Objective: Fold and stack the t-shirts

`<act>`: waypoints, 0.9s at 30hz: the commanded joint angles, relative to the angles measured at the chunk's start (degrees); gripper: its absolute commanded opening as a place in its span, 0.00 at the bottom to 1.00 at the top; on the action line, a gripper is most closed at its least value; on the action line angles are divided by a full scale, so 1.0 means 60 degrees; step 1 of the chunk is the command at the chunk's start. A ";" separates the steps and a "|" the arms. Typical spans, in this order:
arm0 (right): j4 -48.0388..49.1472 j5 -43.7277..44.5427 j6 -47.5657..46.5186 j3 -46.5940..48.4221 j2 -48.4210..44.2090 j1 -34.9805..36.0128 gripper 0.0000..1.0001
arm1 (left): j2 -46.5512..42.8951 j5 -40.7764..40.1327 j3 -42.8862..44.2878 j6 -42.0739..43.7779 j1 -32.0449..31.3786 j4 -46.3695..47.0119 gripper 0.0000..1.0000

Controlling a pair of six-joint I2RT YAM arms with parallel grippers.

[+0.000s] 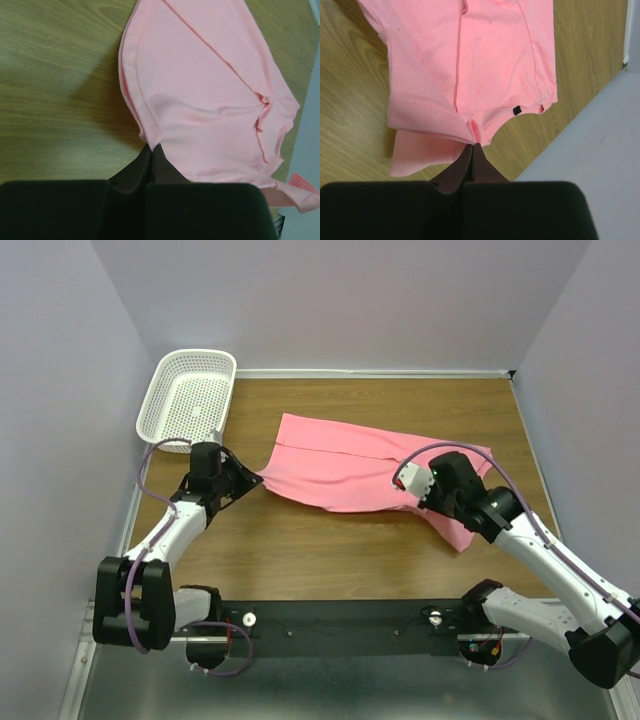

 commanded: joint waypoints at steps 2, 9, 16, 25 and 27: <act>0.0594 -0.0327 -0.0206 -0.0188 0.0405 -0.0020 0.01 | 0.0552 -0.0347 0.0102 -0.0054 0.0081 0.0051 0.00; 0.1048 -0.0299 -0.0309 -0.0275 0.1035 -0.0006 0.00 | 0.1212 -0.0449 0.0571 -0.0010 0.0081 0.0168 0.00; 0.1283 -0.0210 -0.0382 -0.0232 0.1212 -0.0269 0.00 | 0.1798 -0.0464 0.0703 0.0004 0.0096 0.0358 0.00; 0.1356 -0.0488 -0.0646 -0.0290 0.1109 -0.1001 0.01 | 0.1945 -0.0464 0.0703 0.0136 0.0110 0.0388 0.00; 0.1371 -0.0547 -0.0675 -0.0320 0.1036 -0.1119 0.01 | 0.1930 -0.0391 0.0703 0.0165 0.0110 0.0388 0.00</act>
